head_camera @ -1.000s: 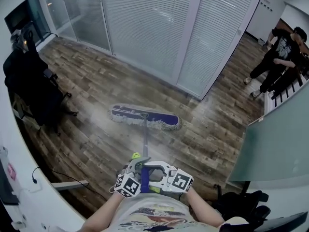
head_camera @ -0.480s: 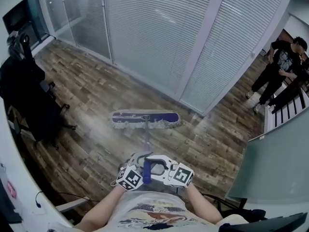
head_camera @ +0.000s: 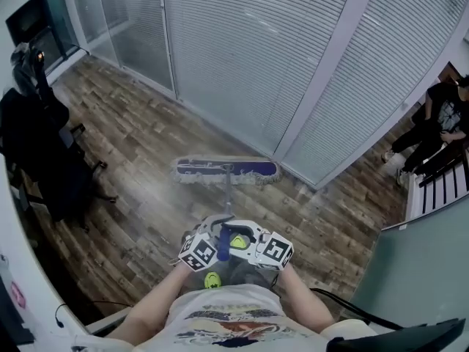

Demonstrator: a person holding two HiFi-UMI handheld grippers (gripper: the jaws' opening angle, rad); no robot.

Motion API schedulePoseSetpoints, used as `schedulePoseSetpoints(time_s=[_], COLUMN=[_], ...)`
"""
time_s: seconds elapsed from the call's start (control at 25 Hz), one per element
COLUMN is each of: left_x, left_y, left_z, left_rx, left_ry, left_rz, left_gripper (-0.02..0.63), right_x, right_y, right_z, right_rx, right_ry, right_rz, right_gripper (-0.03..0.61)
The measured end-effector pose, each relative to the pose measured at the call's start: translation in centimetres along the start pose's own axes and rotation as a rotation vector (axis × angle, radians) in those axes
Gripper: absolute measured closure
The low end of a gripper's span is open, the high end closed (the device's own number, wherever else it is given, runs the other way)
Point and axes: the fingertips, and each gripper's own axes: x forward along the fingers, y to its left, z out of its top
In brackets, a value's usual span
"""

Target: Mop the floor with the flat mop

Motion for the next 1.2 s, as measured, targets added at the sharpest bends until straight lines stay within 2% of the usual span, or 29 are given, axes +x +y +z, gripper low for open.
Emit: schedulePoseSetpoints(time_s=[0.32, 0.52, 0.84, 1.2], left_x=[6.6, 8.5, 5.1, -1.9], left_y=[9.9, 12.0, 10.2, 0.8], left_z=[1.9, 2.6, 1.9, -0.6], left_rx=[-0.011, -0.032, -0.070, -0.060], left_ry=[0.028, 0.023, 0.008, 0.002], left_rz=[-0.007, -0.008, 0.001, -0.016], left_gripper=[0.477, 0.476, 0.471, 0.471], right_x=[-0.3, -0.7, 0.9, 1.9], right_y=[-11.9, -14.8, -11.2, 0.4], right_z=[2.5, 3.0, 2.9, 0.4], right_rx=[0.016, 0.025, 0.025, 0.041], right_ry=[-0.017, -0.005, 0.013, 0.017], right_rz=[0.005, 0.001, -0.006, -0.034], right_gripper=[0.344, 0.344, 0.344, 0.342])
